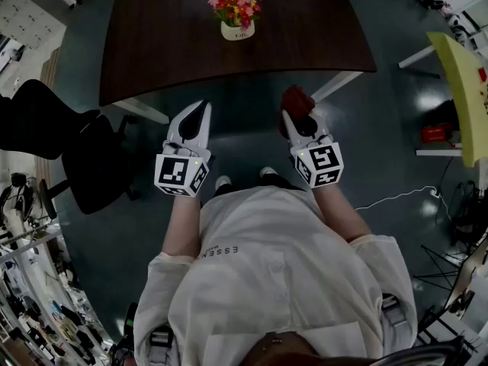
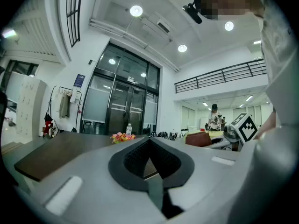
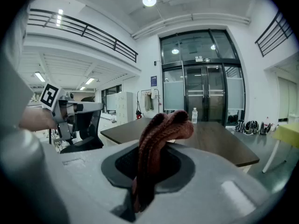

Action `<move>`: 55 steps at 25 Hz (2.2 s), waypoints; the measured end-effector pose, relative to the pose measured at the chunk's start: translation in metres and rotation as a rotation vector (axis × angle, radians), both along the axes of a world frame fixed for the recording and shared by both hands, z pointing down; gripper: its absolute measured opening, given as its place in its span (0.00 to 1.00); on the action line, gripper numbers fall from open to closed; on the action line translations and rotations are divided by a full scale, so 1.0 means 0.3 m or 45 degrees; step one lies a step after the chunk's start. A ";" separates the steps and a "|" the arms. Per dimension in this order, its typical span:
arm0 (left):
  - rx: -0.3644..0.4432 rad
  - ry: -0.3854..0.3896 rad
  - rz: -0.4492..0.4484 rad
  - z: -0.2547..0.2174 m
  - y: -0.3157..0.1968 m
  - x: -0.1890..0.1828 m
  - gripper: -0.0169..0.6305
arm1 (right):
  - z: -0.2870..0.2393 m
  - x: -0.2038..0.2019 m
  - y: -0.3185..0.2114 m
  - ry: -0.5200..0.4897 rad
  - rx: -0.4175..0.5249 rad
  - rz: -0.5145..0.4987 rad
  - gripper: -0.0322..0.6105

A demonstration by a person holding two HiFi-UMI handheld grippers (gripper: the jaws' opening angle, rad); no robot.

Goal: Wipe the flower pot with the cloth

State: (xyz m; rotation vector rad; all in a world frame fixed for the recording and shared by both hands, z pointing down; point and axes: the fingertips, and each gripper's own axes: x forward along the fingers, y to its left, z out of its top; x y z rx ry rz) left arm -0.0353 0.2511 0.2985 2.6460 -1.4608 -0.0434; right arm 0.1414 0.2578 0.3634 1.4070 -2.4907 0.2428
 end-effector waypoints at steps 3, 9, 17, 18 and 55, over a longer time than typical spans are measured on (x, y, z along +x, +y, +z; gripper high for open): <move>-0.001 0.008 -0.012 0.006 0.013 -0.013 0.05 | 0.004 0.000 0.010 0.004 -0.002 0.007 0.12; -0.014 0.032 -0.015 0.040 0.026 -0.064 0.05 | 0.030 -0.026 0.028 0.011 -0.017 0.038 0.12; 0.016 0.031 0.039 0.015 0.032 -0.209 0.05 | 0.026 -0.113 0.039 -0.043 -0.009 0.178 0.12; 0.014 0.032 0.042 0.015 0.029 -0.242 0.05 | 0.028 -0.142 0.043 -0.052 -0.009 0.186 0.12; -0.243 -0.101 0.169 0.392 -0.893 0.000 0.05 | 0.401 -0.091 -0.898 0.038 -0.436 -0.135 0.12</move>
